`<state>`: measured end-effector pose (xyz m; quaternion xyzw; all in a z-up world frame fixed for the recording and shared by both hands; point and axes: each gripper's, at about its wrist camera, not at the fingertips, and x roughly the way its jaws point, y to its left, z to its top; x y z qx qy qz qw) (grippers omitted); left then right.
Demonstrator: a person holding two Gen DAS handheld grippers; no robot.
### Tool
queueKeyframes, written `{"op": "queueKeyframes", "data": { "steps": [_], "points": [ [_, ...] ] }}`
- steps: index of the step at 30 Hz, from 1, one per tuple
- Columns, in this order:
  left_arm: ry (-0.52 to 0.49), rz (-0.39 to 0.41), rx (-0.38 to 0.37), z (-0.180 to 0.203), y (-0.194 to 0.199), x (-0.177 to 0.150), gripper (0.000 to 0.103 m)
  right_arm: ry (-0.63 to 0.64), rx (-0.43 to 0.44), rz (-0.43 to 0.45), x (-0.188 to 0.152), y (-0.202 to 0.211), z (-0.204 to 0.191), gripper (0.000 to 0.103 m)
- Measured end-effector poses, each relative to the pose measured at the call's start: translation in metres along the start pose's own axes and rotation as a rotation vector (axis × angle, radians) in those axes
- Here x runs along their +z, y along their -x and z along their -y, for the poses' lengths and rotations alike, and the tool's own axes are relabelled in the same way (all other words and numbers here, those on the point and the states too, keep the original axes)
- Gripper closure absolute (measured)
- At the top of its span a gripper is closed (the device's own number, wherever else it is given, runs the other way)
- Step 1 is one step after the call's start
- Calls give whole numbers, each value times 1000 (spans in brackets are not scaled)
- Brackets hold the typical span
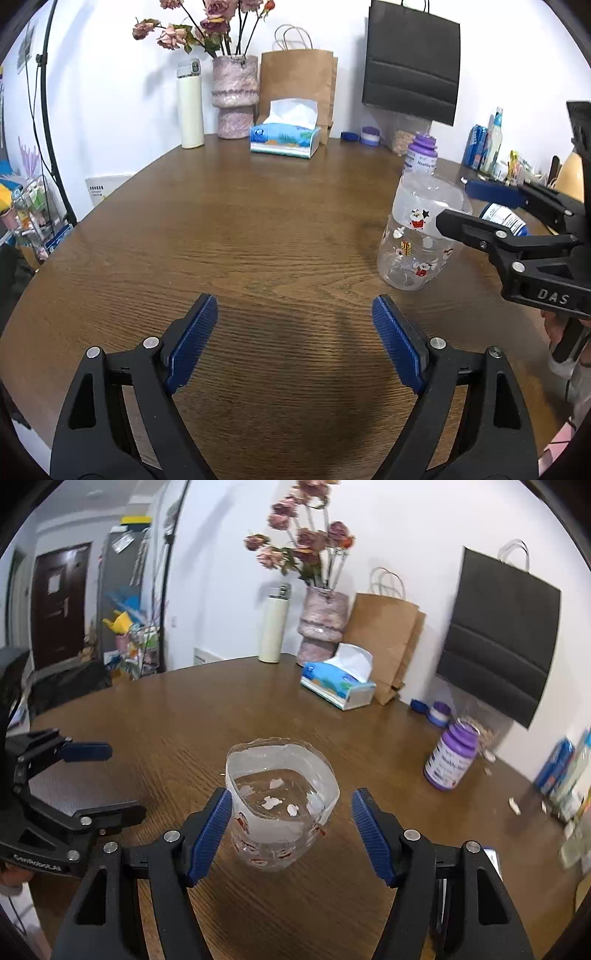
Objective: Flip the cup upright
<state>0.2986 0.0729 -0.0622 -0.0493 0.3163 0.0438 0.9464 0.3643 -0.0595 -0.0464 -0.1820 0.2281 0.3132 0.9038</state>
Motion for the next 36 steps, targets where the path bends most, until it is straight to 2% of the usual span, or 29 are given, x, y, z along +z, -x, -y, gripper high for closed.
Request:
{"op": "queueKeyframes", "data": {
  "steps": [2, 8, 10, 11, 13, 18, 21, 23, 27, 29, 34, 36],
  "points": [
    [2, 5, 4, -1, 2, 0, 20, -28, -38, -13, -1, 1, 4, 30],
    [-10, 27, 5, -1, 14, -1, 20, -125, -78, -24, -12, 24, 10, 30],
    [-25, 54, 5, 2, 23, 0, 19, -173, -96, -25, -19, 37, 12, 30],
    [-31, 67, 6, 3, 28, 0, 18, -201, -103, -22, -23, 43, 14, 26],
    [-49, 94, -1, 6, 37, -1, 11, -266, -110, -4, -35, 61, 17, 23],
    [-78, 160, 2, 14, 64, -7, 10, -379, -123, 42, -61, 105, 17, 23],
    [-85, 184, -18, 18, 84, -14, 10, -372, -159, 70, -71, 138, 11, 23],
    [-111, 217, -23, 25, 103, -21, 2, -368, -176, 75, -74, 156, 7, 23],
    [-151, 314, 16, 34, 144, -47, 0, -370, -207, 98, -86, 201, -10, 22],
    [-148, 335, 21, 34, 161, -60, 0, -357, -223, 115, -93, 217, -19, 15],
    [-100, 343, 4, 23, 201, -95, 0, -312, -299, 182, -116, 262, -62, 15],
    [-80, 359, -6, 18, 215, -112, 0, -285, -378, 225, -125, 279, -81, 15]
  ]
}}
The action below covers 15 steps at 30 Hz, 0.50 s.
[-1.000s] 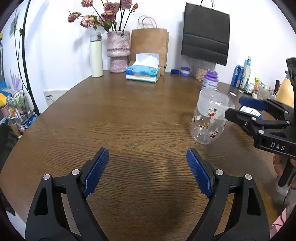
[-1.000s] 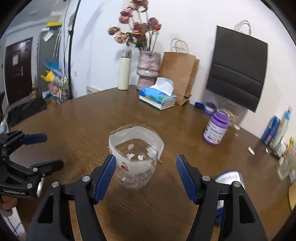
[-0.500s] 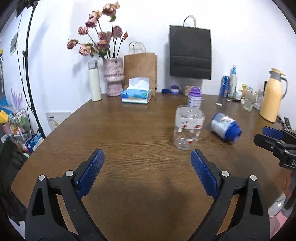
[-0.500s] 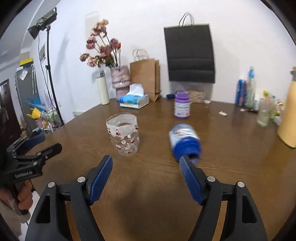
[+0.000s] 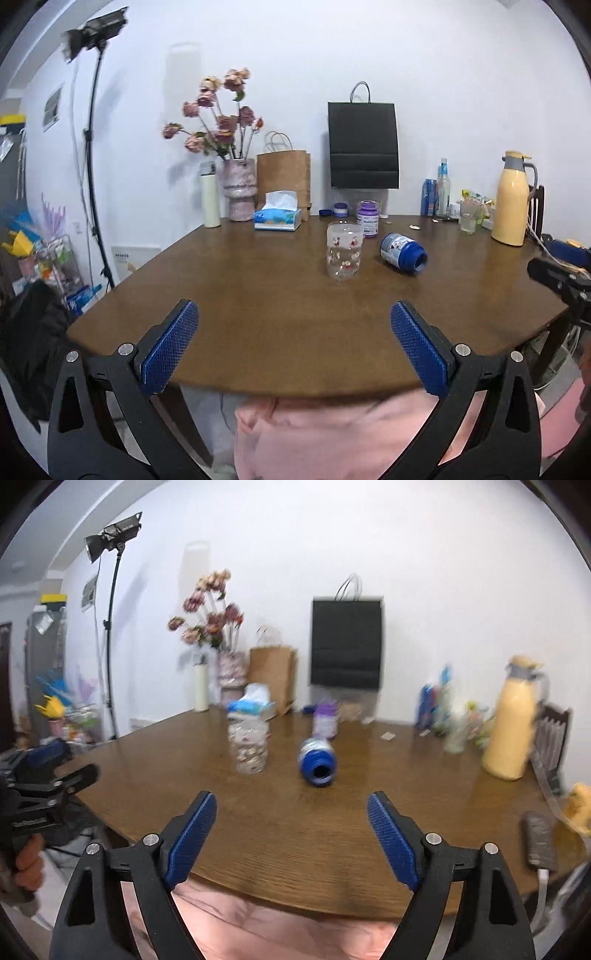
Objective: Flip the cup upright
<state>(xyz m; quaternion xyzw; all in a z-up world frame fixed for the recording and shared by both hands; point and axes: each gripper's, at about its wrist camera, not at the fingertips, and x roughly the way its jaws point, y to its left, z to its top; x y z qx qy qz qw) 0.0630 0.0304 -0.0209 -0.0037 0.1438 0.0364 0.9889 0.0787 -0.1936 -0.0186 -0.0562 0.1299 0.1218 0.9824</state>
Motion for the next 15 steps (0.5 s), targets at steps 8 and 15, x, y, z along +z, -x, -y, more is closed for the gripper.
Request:
{"op": "queueKeyframes", "data": {
  "steps": [8, 15],
  "points": [
    [8, 158, -61, -3, 47, -11, 0, 11, 60, 93, -31, 57, -30, 15],
    [-38, 181, -80, 5, 50, -9, 0, -9, 74, 60, -32, 50, -32, 15]
  ]
}}
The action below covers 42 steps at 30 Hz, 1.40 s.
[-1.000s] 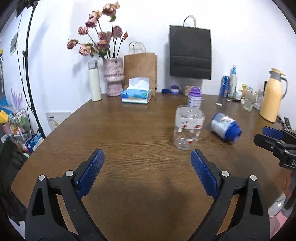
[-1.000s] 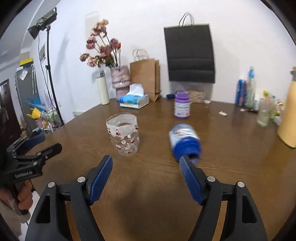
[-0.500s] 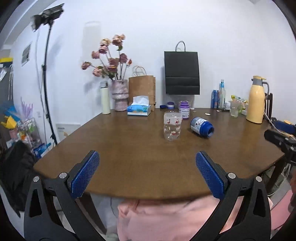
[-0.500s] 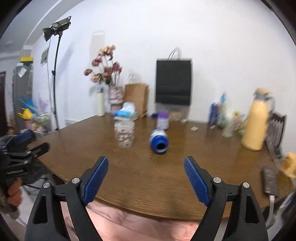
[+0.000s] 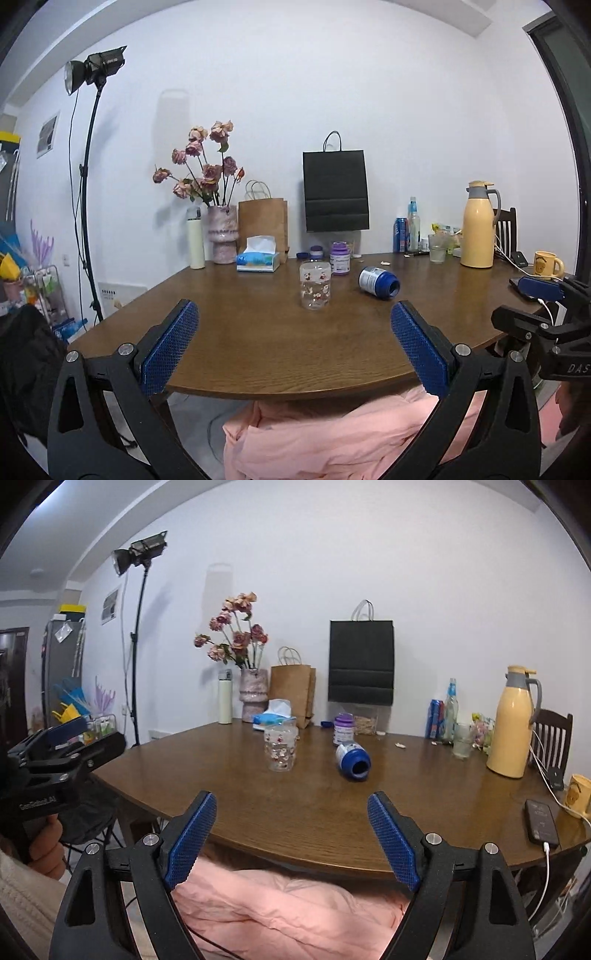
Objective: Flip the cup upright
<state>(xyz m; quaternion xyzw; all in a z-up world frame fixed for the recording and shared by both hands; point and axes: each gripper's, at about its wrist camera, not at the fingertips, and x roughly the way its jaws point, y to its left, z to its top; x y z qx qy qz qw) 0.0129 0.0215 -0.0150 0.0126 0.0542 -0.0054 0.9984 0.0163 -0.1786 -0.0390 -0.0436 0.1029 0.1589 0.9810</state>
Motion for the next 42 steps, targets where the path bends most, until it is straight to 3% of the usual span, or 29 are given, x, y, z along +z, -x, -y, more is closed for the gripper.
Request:
{"op": "queueKeyframes", "data": {
  "steps": [42],
  "points": [
    [13, 14, 15, -7, 10, -4, 0, 2, 5, -31, -5, -8, 4, 15]
  ]
}}
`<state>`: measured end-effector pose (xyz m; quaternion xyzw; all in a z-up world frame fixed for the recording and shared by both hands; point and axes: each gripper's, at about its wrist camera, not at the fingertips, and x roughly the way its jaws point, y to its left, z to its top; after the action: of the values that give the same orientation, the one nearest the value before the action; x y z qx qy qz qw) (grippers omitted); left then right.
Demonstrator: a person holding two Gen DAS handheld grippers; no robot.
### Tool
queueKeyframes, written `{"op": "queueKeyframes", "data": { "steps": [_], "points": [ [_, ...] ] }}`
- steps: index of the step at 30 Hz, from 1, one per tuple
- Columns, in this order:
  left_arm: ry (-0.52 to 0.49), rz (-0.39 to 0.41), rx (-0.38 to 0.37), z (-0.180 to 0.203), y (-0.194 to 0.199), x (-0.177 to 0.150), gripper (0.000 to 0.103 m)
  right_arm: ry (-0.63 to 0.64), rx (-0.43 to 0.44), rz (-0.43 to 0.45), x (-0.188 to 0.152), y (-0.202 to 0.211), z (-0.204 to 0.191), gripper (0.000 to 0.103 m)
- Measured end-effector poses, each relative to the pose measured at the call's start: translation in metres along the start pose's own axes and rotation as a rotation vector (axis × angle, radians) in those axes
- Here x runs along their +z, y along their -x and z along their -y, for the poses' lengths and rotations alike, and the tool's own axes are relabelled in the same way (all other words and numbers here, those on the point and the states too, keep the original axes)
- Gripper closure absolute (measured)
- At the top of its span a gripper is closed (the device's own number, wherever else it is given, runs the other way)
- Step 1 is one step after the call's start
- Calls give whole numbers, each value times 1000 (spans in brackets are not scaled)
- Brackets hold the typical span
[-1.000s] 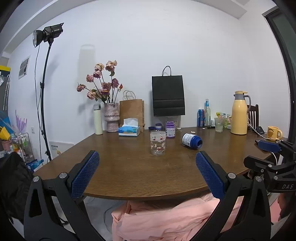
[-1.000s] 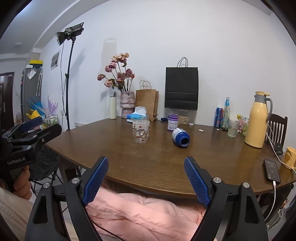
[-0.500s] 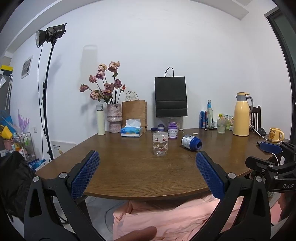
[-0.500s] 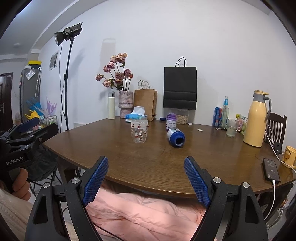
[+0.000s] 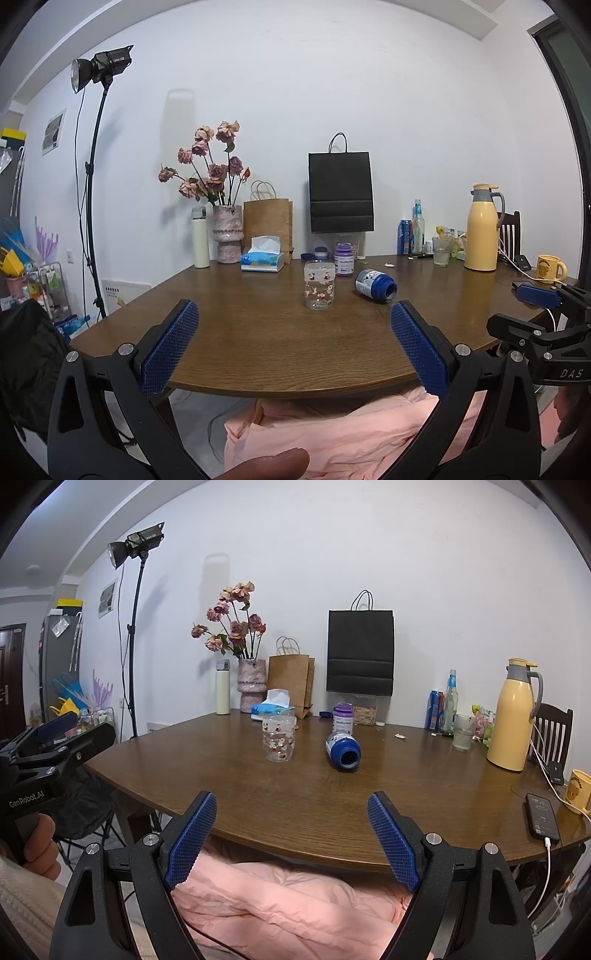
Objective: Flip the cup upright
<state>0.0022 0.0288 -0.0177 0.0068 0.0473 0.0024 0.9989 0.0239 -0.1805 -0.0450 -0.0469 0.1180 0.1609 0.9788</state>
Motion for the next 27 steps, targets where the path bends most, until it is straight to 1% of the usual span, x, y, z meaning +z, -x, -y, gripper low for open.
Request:
{"op": "queueKeyframes", "data": {
  "steps": [27],
  "points": [
    [1, -1, 0, 0, 0, 0, 0, -1, 0, -11, -3, -2, 1, 15]
  ]
}}
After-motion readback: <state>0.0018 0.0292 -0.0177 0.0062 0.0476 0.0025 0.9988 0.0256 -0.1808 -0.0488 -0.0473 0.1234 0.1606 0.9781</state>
